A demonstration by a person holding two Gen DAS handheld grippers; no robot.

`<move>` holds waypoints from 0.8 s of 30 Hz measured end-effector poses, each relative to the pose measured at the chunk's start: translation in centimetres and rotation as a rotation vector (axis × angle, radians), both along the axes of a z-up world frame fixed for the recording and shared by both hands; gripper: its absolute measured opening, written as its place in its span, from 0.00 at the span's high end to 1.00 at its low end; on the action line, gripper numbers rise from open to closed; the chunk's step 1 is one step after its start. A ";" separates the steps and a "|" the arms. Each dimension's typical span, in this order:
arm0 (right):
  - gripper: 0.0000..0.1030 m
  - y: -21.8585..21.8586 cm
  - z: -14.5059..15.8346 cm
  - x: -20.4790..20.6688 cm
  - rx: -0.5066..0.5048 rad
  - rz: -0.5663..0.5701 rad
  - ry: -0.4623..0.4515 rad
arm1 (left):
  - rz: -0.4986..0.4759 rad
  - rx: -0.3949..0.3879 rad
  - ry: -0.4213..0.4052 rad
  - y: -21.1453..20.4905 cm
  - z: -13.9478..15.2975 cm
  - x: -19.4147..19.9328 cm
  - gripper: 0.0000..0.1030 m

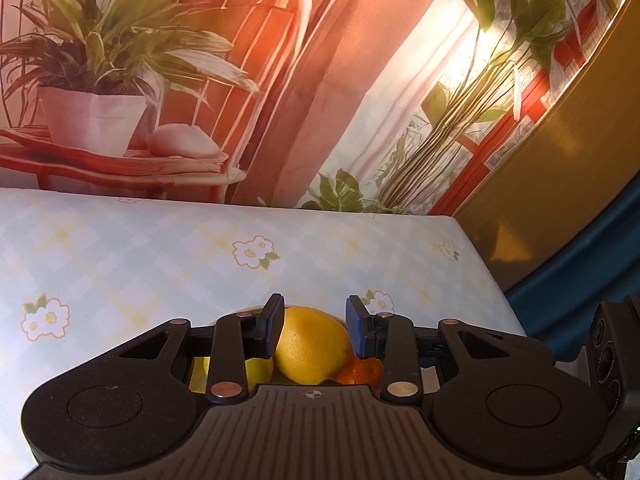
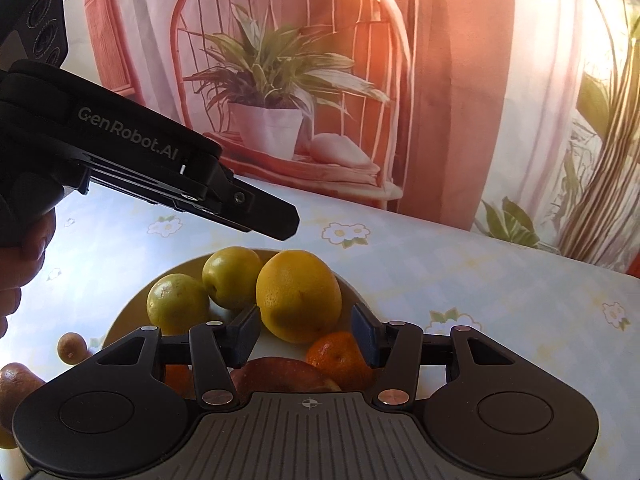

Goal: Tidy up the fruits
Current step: 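Carry the lemon onto the plate and open the left gripper, then withdraw the left gripper from the plate toward the large brown-red apple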

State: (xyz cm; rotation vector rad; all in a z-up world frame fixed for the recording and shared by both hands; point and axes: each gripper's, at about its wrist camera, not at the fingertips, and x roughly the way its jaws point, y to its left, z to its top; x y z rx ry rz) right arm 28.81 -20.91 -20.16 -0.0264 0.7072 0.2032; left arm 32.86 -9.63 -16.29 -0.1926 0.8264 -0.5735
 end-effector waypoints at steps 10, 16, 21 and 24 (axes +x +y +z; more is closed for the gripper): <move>0.55 0.1 1.3 -3.5 0.029 -0.052 -0.039 | 0.030 0.053 -0.052 2.6 1.5 -3.2 0.66; 0.55 0.7 1.8 -6.4 0.089 -0.078 -0.068 | 0.055 0.116 -0.108 5.2 2.5 -6.4 0.66; 0.55 2.0 1.8 -8.5 0.096 -0.085 -0.086 | 0.081 0.164 -0.156 7.3 3.3 -8.7 0.66; 0.55 3.0 1.7 -9.6 0.104 -0.085 -0.093 | 0.101 0.175 -0.172 8.5 3.7 -9.8 0.66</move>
